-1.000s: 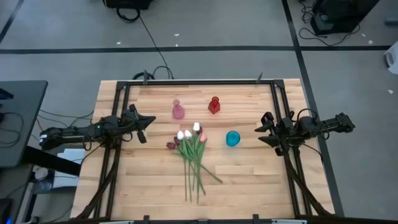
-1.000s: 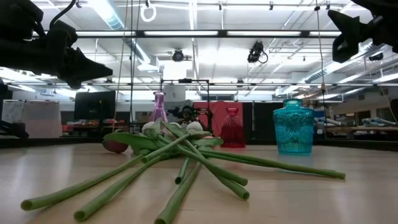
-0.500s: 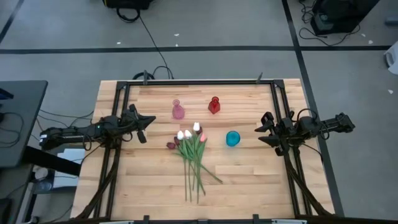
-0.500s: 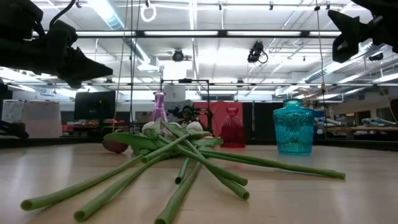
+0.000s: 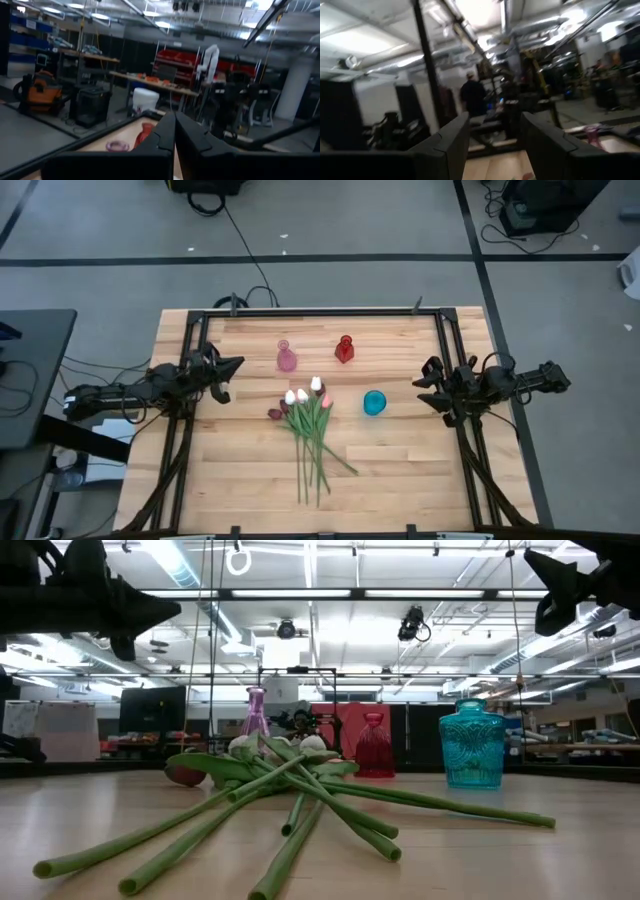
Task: Sort flowers into vase by color
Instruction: Put the white tulip into the pink vase
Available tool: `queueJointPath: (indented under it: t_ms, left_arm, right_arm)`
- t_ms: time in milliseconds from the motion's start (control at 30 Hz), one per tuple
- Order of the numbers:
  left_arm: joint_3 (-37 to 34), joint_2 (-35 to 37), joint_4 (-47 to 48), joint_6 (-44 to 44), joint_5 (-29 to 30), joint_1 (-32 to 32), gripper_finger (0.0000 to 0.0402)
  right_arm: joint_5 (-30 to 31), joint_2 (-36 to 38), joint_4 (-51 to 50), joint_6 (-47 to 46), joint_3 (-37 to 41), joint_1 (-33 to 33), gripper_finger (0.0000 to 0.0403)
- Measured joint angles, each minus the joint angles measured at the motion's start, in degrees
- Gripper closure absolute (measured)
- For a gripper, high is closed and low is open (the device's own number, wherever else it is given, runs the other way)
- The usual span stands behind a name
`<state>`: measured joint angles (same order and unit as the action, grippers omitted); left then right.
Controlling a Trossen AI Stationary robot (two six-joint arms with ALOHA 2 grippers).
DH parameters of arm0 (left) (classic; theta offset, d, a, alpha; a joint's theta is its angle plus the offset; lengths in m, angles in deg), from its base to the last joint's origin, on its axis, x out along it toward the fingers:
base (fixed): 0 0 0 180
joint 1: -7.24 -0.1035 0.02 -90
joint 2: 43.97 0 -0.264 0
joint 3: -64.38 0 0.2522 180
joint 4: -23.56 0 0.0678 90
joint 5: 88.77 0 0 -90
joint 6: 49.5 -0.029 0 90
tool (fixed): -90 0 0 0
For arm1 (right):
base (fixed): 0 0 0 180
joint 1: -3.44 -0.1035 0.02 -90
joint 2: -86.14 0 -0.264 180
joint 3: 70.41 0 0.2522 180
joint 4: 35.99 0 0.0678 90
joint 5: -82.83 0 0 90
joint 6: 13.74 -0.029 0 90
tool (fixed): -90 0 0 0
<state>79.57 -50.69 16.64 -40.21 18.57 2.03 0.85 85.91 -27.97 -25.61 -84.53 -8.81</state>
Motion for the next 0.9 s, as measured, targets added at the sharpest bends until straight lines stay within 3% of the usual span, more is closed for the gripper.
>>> queueJointPath:
  t_ms: [433,767,900]
  left_arm:
    - [0.0,0.0,-3.6,0.9,5.4,0.0,0.0385]
    - [0.0,0.0,-3.9,1.3,5.1,0.0,0.0385]
    - [0.0,0.0,-5.7,0.6,7.6,0.0,0.0385]
  right_arm:
    - [2.9,0.0,8.1,0.0,0.0,0.0,0.0216]
    - [9.4,-2.8,3.2,-1.7,0.0,0.0,0.0216]
    - [10.9,-6.0,3.3,1.2,0.0,1.3,0.0216]
